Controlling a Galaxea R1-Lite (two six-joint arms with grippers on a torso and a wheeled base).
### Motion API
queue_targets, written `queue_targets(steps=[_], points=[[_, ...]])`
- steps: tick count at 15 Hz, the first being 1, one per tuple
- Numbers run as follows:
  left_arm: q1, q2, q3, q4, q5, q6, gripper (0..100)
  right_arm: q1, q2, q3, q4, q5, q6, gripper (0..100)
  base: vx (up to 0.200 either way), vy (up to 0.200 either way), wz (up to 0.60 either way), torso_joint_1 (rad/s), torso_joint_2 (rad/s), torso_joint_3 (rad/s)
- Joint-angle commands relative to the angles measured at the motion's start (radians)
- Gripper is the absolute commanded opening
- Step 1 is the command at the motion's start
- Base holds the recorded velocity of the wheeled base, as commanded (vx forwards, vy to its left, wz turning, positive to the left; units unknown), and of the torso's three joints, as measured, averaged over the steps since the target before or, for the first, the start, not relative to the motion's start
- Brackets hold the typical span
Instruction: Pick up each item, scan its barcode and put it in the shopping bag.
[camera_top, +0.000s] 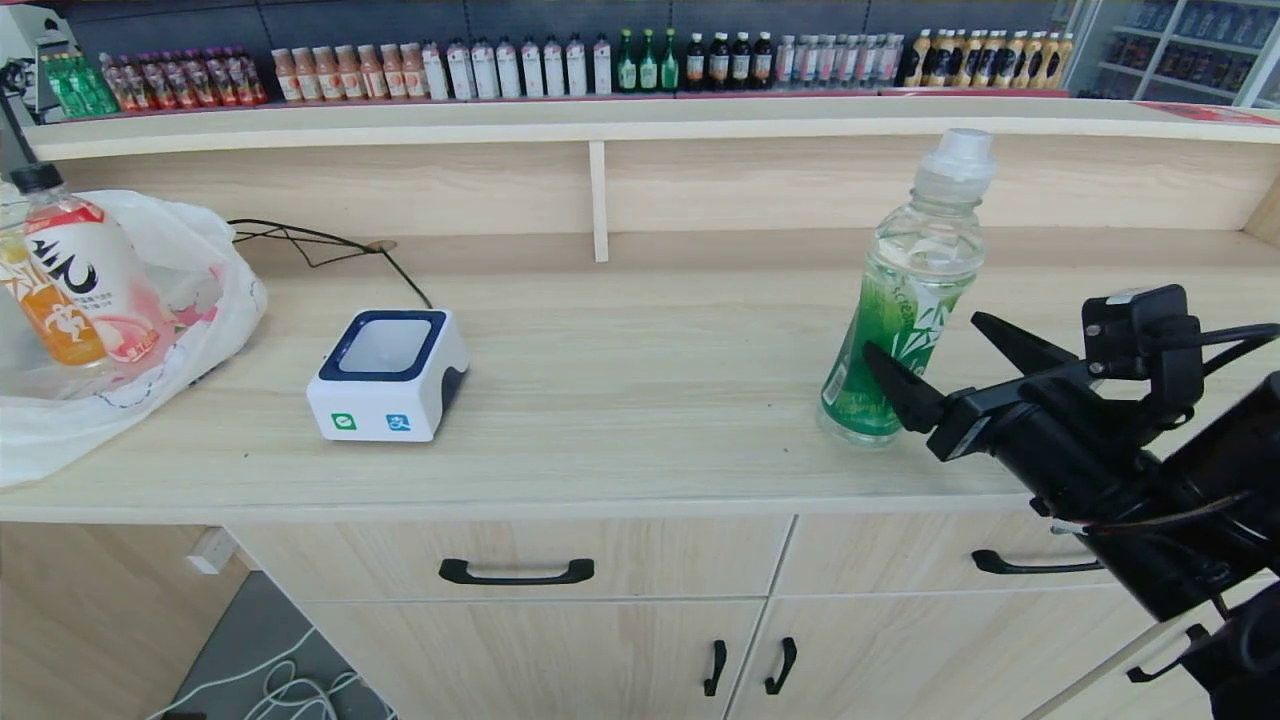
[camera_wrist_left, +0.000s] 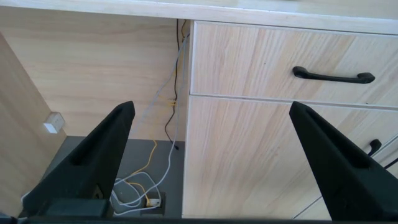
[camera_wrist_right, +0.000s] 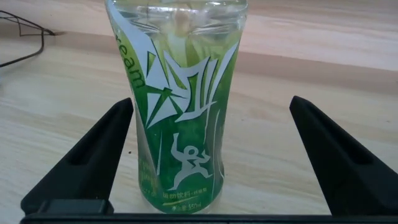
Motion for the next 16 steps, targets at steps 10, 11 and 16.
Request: queue_targets(steps=[10,11,16], points=[[0.000,0.000,0.000,0.000,-0.001,0.000,100,0.068,0.106,-0.150,-0.001,-0.116,-0.008,100,0.000,0.000,0.00,0.000,0.00,0.000],[0.000,0.000,0.000,0.001,-0.001,0.000,100,0.088,0.119,-0.160,-0.001,-0.136,-0.008,100,0.000,0.000,0.00,0.000,0.00,0.000],[0.000,0.000,0.000,0.000,0.000,0.000,100,0.091,0.155,-0.221,-0.001,-0.202,-0.008,100,0.000,0.000,0.00,0.000,0.00,0.000]])
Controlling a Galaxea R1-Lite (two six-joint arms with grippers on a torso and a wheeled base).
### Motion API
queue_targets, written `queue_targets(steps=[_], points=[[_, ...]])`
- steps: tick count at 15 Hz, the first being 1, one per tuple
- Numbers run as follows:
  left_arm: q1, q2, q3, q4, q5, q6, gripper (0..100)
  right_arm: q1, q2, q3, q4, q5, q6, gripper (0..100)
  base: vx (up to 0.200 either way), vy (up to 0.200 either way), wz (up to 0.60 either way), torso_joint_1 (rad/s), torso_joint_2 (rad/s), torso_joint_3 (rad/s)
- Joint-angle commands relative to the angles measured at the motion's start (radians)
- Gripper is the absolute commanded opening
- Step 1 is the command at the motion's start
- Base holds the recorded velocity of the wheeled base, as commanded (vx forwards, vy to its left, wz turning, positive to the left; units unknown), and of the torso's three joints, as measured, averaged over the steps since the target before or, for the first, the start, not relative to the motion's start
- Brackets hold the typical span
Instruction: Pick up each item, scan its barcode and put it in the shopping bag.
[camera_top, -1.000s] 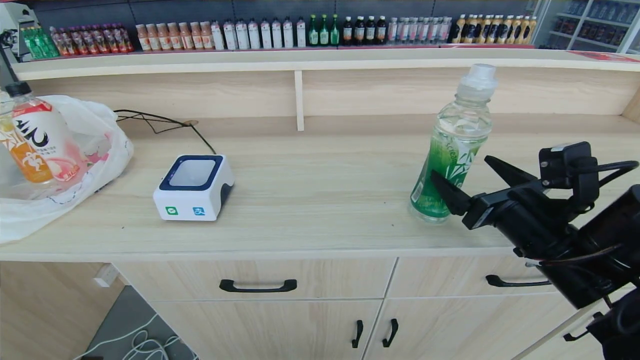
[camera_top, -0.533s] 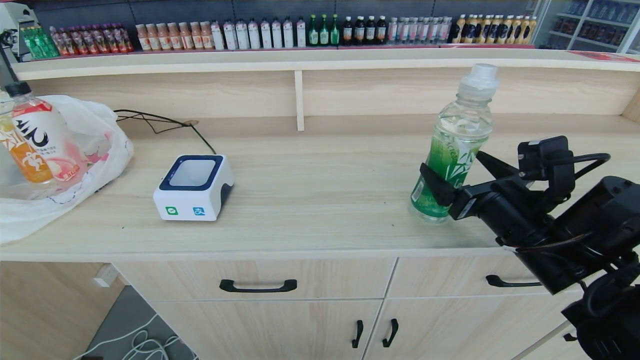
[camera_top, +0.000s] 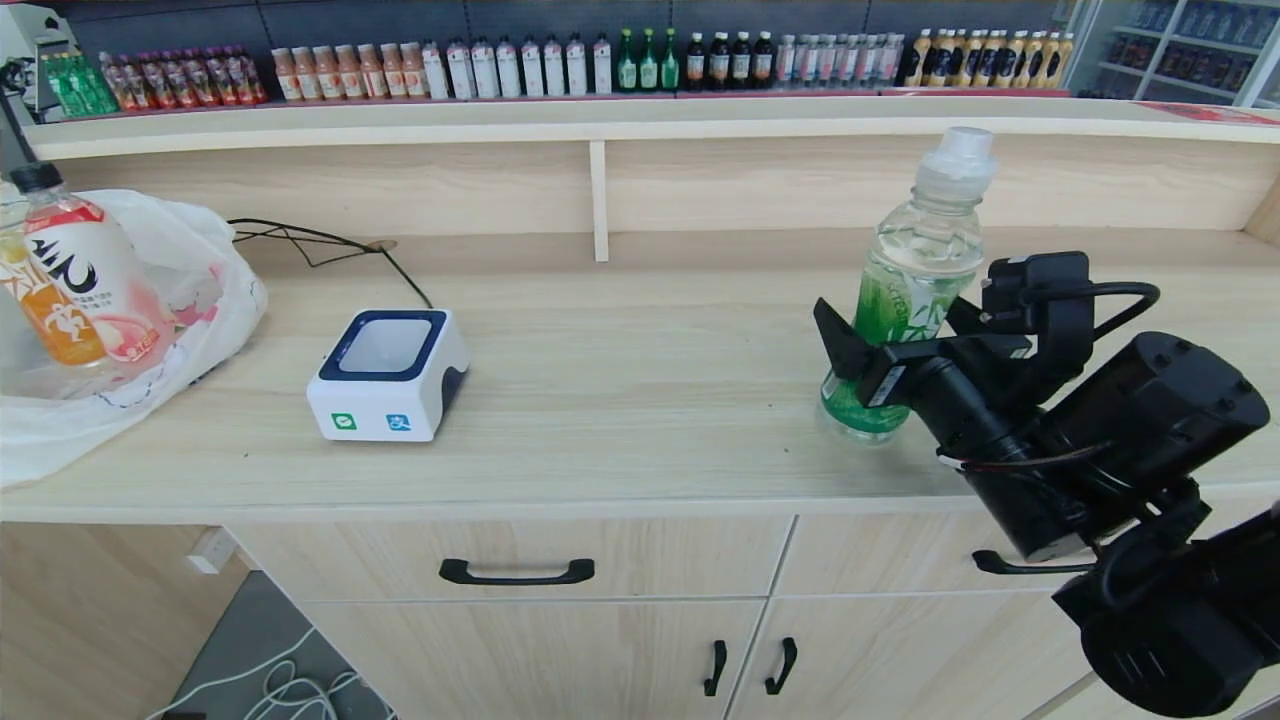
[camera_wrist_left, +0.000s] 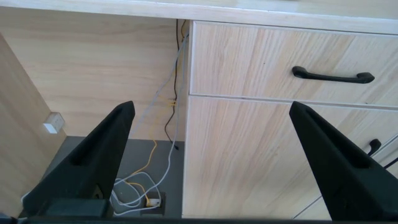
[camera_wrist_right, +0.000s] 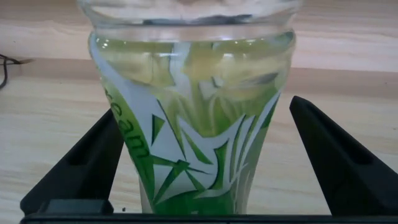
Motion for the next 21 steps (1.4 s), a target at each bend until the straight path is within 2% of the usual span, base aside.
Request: queue_targets(steps=[1,14,15,21], points=[[0.000,0.000,0.000,-0.001,0.000,0.000,100,-0.001,0.013,-0.019,-0.001,0.000,0.000,100,0.000,0.000,0.00,0.000,0.00,0.000],[0.000,0.000,0.000,-0.001,-0.001,0.000,100,-0.035,0.025,-0.059,-0.001,0.004,0.003,100,0.000,0.000,0.00,0.000,0.00,0.000],[0.002,0.000,0.000,0.001,0.000,0.000,100,-0.038,0.024,-0.059,-0.001,0.004,0.004,0,0.000,0.000,0.00,0.000,0.00,0.000],[0.000,0.000,0.000,-0.001,-0.001,0.000,100,-0.038,0.016,-0.059,-0.001,0.004,0.024,0,0.000,0.000,0.00,0.000,0.00,0.000]])
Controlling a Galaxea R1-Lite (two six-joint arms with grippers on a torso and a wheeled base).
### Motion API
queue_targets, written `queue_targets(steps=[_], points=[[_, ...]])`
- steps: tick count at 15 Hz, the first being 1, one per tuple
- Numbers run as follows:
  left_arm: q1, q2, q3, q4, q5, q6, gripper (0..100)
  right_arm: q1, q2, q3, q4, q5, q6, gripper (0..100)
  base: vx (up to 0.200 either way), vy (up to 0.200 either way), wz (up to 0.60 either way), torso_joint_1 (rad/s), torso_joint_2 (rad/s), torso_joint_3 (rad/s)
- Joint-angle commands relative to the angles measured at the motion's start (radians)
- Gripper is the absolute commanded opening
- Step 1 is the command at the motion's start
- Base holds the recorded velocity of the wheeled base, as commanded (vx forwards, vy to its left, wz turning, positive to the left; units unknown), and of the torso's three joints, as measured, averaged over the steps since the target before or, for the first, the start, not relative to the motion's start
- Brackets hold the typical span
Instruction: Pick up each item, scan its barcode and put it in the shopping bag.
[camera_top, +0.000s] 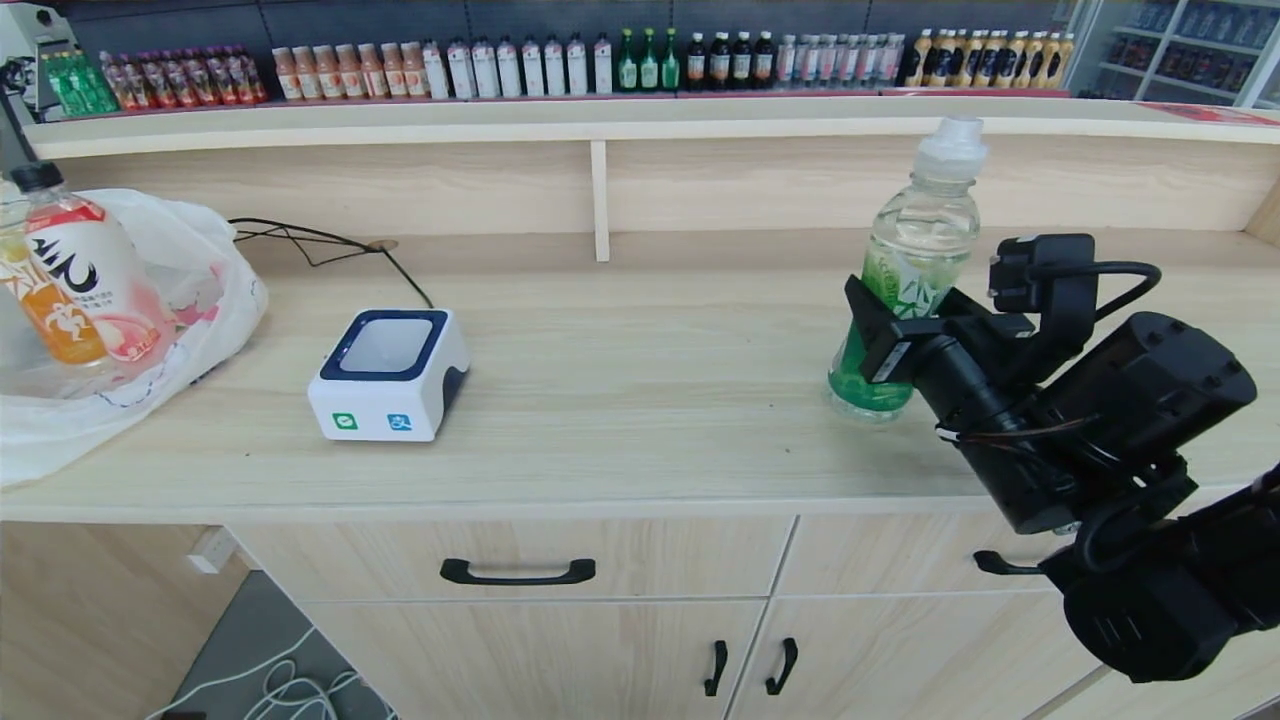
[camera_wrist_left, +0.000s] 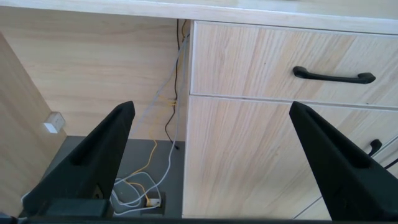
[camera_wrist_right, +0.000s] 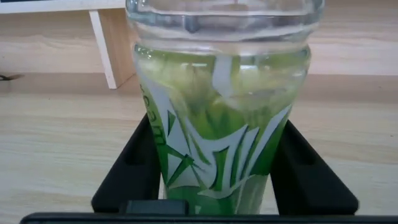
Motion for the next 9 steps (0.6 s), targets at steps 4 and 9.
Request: queue_targets(steps=[4,9], points=[[0.000,0.000,0.000,-0.001,0.000,0.000,100,0.001,-0.010,0.000,-0.002,-0.001,-0.002,0,0.000,0.000,0.00,0.000,0.00,0.000],[0.000,0.000,0.000,0.001,0.000,0.000,100,0.001,-0.013,-0.006,-0.002,0.001,0.001,0,0.000,0.000,0.00,0.000,0.00,0.000]])
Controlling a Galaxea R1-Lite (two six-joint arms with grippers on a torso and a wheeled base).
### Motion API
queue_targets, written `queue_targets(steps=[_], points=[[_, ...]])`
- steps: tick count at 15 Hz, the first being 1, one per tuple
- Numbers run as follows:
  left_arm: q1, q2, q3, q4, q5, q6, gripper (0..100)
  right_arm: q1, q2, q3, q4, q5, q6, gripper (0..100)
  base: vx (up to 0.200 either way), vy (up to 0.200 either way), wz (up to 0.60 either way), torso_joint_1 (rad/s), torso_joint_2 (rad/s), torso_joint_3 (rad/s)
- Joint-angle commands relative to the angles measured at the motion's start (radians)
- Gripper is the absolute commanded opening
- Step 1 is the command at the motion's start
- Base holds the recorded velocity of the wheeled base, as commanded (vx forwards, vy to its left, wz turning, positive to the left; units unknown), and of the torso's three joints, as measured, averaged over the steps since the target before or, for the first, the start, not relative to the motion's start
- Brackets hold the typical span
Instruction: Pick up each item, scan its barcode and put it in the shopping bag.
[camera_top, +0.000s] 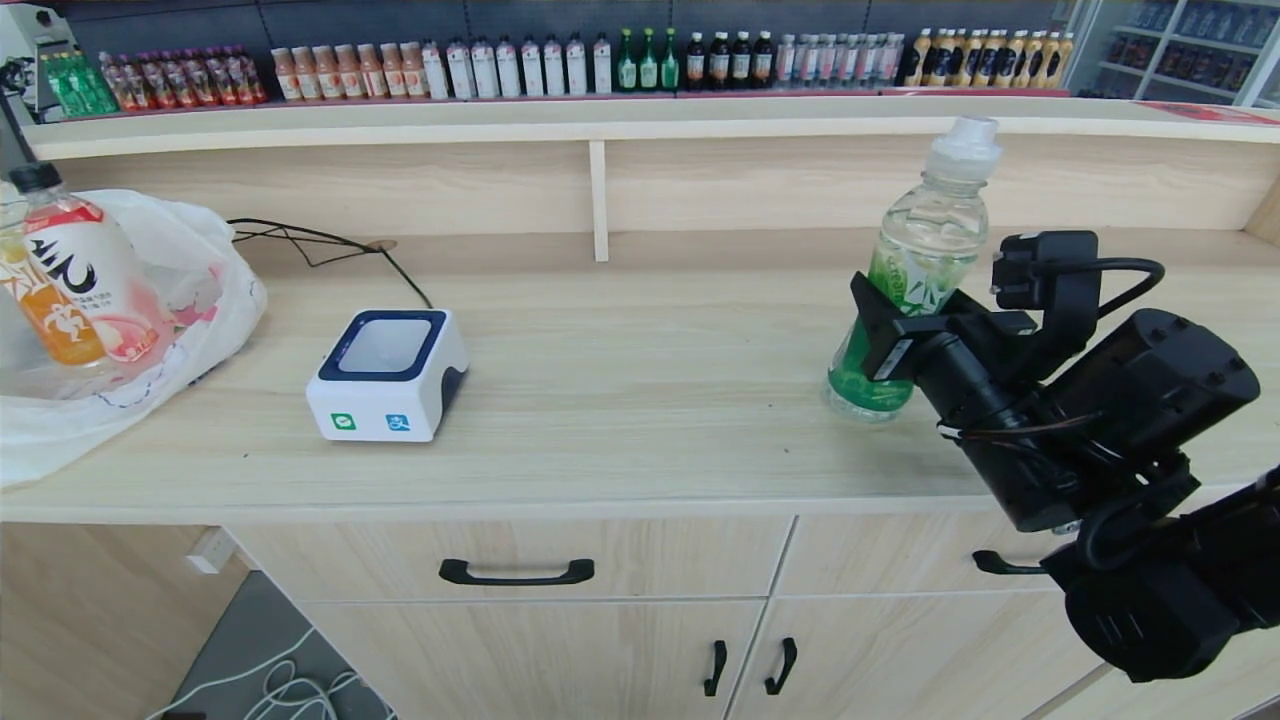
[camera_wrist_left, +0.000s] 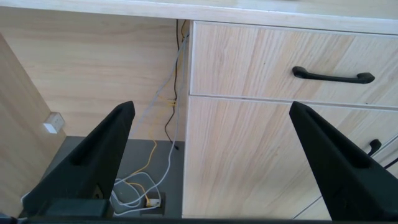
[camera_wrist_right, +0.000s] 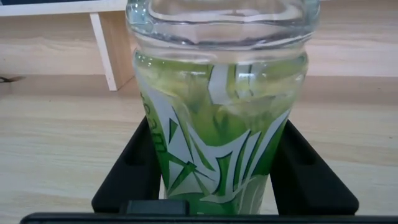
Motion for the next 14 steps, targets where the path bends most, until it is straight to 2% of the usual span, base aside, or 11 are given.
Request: queue_targets(steps=[1,6,11,14], points=[[0.000,0.000,0.000,-0.001,-0.001,0.000,100,0.001,-0.013,-0.002,-0.004,0.001,0.000,0,0.000,0.000,0.00,0.000,0.00,0.000],[0.000,0.000,0.000,-0.001,-0.001,0.000,100,0.005,-0.067,0.016,-0.004,0.004,0.006,0,0.000,0.000,0.00,0.000,0.00,0.000],[0.000,0.000,0.000,-0.001,-0.001,0.000,100,0.018,-0.200,0.127,-0.004,0.038,0.006,0,0.000,0.000,0.00,0.000,0.00,0.000],[0.000,0.000,0.000,0.001,-0.001,0.000,100,0.104,-0.286,0.233,-0.004,0.090,0.024,0,0.000,0.000,0.00,0.000,0.00,0.000]])
